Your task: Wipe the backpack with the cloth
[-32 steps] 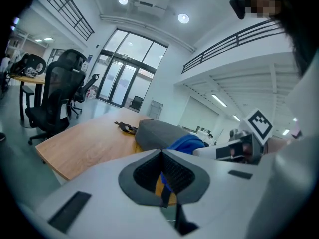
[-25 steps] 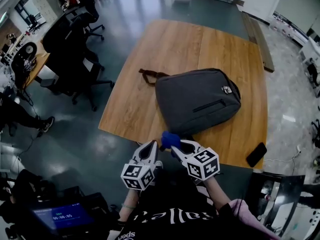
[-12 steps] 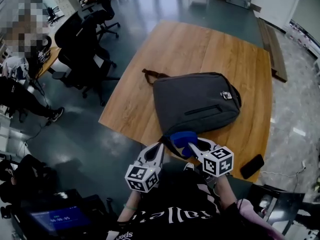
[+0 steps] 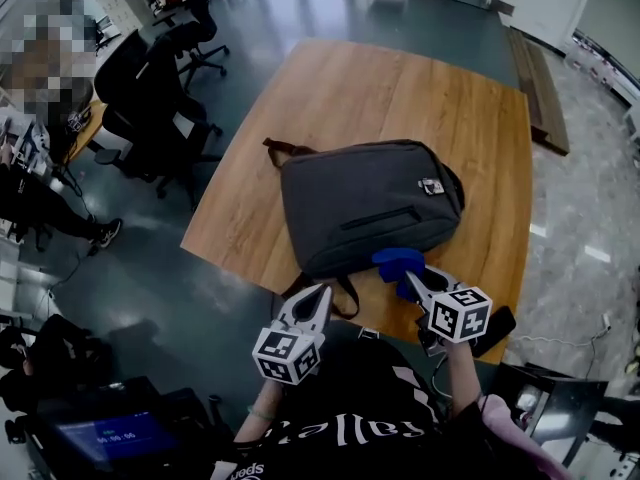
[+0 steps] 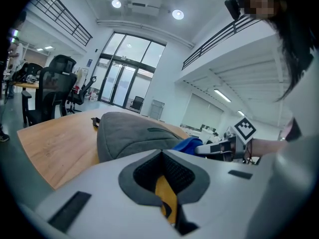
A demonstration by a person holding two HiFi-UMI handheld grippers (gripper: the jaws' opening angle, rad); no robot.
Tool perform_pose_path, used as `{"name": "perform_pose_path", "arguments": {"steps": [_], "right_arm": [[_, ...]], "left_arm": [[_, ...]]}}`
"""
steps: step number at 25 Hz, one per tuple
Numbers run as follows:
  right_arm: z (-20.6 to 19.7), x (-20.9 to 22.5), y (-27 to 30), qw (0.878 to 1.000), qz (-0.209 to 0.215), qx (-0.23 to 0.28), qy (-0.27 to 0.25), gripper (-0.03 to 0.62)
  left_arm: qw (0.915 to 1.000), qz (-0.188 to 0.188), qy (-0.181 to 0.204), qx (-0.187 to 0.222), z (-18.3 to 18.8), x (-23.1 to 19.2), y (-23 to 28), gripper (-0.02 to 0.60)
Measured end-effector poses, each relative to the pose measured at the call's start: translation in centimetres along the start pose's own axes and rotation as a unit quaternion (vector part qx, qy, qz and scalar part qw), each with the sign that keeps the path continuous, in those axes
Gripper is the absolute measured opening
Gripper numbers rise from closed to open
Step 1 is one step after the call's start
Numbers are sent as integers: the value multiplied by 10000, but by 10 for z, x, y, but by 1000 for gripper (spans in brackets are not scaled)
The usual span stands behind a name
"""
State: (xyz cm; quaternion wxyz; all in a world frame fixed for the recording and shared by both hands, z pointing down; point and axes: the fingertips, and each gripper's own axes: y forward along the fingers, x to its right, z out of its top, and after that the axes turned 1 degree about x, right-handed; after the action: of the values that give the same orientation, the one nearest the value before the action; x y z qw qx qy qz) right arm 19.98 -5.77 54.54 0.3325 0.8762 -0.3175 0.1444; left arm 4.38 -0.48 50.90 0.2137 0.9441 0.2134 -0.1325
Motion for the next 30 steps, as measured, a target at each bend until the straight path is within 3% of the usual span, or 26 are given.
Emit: {"name": "perform_pose_path", "arguments": {"steps": [10, 21, 30], "right_arm": [[15, 80, -33, 9957, -800, 315, 351, 66], [23, 162, -77, 9791, -1785, 606, 760, 66], [28, 185, -64, 9795, -1868, 342, 668, 66]], "left_arm": [[9982, -474, 247, -276, -3, 24, 38, -2], [9995, -165, 211, -187, 10, 6, 35, -2], [9998, 45, 167, -67, 20, -10, 33, -2]]}}
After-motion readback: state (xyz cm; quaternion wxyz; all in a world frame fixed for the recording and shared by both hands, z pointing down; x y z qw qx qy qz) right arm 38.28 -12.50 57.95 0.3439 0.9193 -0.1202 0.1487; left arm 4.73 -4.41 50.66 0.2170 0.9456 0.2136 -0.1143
